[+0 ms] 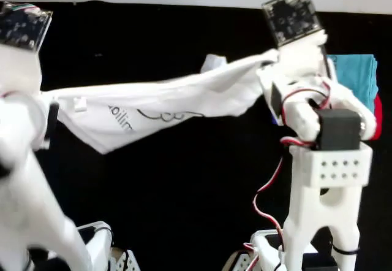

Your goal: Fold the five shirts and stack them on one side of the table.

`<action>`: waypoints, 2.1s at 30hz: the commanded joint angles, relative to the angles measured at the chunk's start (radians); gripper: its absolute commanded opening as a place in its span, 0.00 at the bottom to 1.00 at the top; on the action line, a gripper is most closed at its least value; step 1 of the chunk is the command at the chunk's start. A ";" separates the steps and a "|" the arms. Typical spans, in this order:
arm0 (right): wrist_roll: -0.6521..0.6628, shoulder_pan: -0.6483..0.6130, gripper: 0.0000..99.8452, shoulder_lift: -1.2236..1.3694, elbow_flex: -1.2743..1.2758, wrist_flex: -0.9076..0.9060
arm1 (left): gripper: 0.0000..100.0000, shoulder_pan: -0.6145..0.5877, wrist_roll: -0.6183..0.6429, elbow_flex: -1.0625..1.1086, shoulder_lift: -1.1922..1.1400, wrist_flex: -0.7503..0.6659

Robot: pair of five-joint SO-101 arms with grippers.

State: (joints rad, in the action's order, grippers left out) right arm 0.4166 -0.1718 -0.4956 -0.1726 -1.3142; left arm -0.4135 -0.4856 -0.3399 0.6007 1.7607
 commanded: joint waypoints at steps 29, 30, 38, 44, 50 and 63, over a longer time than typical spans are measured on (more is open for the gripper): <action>0.012 0.018 0.01 -0.038 -0.591 0.150 | 0.01 0.005 0.009 0.257 0.306 -0.161; 0.012 0.018 0.01 -0.038 -0.585 0.153 | 0.01 0.005 0.009 0.280 0.306 -0.172; 0.012 0.016 0.01 -0.082 -0.590 0.051 | 0.01 0.004 0.009 0.182 0.414 -0.178; 0.012 0.016 0.01 -0.191 -0.587 -0.036 | 0.01 0.004 0.008 0.110 0.561 -0.172; 0.012 0.016 0.01 -0.274 -0.585 -0.056 | 0.01 -0.015 0.008 0.110 0.657 -0.178; -0.044 -0.053 0.01 -0.044 -0.220 0.084 | 0.01 -0.061 0.011 0.481 0.522 -0.384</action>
State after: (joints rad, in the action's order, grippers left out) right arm 0.3966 -0.1903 -0.6153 -0.4979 -1.3172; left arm -0.4657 -0.4856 0.0192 1.2114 1.4768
